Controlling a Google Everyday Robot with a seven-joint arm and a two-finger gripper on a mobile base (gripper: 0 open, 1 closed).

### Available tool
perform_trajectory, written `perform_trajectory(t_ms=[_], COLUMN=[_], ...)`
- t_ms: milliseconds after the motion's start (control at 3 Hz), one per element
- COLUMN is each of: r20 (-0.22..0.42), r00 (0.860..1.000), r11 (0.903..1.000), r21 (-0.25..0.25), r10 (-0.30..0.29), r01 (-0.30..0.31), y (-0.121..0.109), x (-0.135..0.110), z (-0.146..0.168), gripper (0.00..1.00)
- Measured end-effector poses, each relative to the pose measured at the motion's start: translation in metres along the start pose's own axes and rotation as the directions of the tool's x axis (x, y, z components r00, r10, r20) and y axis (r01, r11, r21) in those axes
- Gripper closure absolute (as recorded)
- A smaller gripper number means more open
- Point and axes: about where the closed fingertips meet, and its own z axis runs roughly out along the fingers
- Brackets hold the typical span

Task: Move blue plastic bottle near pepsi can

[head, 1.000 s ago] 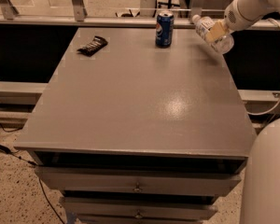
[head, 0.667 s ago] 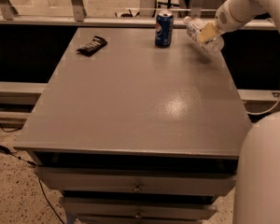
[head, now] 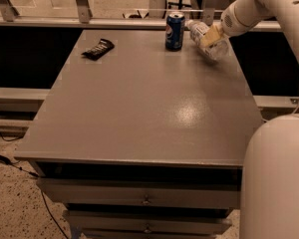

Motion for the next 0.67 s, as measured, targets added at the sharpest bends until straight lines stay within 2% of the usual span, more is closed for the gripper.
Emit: perform_trajectory(t_ms=[667], r20=[0.006], r00=[1.000], r11=[0.9994], r21=[-0.028], r10=[0.021], r01=[-0.021], y=[0.0074], x=[-0.0032], z=[0.0123], gripper=[0.30])
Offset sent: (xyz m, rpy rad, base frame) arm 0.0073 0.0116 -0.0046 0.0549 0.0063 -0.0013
